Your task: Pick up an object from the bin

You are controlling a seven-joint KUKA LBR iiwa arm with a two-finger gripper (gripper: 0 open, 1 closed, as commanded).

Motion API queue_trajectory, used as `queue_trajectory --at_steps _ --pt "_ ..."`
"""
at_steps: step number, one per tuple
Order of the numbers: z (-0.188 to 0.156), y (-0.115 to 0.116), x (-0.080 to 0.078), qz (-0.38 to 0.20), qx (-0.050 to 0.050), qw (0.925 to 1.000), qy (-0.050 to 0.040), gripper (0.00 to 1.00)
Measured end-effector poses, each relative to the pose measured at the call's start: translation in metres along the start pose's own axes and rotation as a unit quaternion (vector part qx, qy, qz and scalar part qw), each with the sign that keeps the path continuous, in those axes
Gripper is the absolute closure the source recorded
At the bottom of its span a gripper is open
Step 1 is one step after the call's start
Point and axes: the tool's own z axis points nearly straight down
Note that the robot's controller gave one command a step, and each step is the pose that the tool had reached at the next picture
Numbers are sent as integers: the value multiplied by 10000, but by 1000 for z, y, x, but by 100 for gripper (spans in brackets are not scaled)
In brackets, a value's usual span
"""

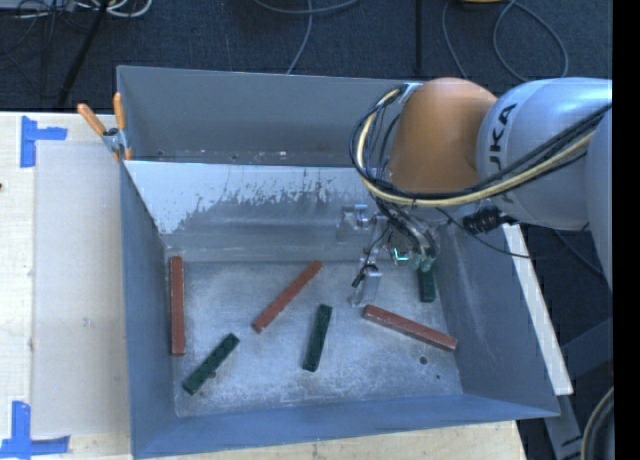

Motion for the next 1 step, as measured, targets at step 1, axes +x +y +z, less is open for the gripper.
queue_trajectory --at_steps 1 --pt "68 35 69 -469 -5 9989 20 0"
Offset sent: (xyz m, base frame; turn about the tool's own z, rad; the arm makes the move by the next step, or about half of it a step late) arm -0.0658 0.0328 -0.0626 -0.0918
